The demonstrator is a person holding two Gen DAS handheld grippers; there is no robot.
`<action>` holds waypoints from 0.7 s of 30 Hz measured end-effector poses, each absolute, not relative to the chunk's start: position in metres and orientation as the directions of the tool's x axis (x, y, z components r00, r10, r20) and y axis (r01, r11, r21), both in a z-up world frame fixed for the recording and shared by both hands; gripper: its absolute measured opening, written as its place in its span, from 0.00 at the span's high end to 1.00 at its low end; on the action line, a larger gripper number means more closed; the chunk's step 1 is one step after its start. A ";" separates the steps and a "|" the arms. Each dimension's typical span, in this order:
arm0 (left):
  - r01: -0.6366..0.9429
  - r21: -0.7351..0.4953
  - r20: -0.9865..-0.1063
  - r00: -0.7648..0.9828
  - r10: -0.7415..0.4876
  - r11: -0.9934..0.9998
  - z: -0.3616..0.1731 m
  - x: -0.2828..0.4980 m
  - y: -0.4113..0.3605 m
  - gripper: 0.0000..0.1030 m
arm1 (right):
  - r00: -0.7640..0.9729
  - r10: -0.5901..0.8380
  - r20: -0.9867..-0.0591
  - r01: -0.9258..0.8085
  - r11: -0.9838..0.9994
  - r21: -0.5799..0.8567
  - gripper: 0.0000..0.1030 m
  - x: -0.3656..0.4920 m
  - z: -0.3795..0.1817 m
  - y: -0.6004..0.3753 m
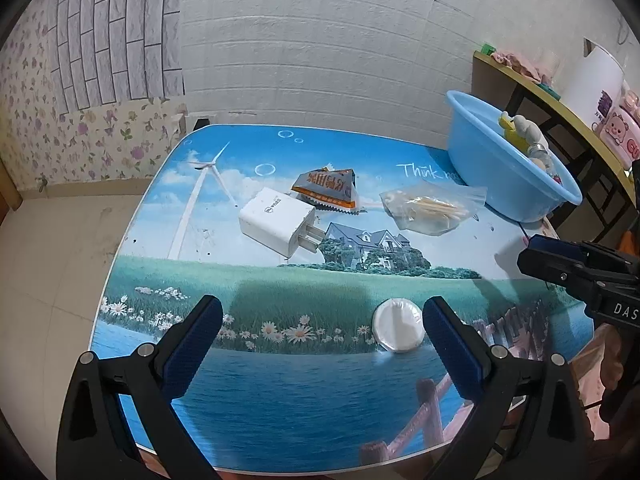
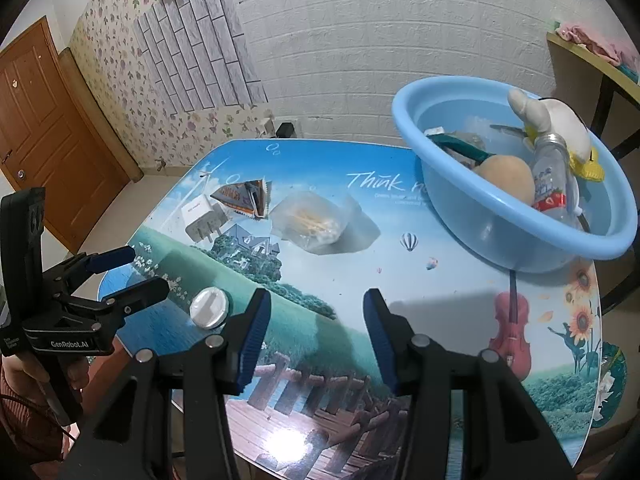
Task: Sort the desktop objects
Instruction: 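Withdraw both grippers from the basin back over the table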
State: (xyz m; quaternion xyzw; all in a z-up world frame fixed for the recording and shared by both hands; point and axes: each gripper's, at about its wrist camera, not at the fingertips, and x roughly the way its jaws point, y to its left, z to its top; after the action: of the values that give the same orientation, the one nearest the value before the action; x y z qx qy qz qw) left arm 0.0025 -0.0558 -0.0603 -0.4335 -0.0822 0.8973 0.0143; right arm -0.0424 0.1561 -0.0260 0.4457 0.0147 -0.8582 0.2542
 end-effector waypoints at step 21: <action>0.060 -0.156 -0.777 -0.624 0.085 -0.986 -0.065 0.002 -0.062 0.00 | -0.427 -0.435 -0.793 0.469 -0.856 0.218 0.40 -0.038 -0.042 0.134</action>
State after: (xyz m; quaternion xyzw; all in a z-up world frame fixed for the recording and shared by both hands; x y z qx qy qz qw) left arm 0.0023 -0.0623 -0.0655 -0.4336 -0.0834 0.8972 0.0069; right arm -0.0379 0.1336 -0.0422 0.4638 0.0181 -0.8444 0.2677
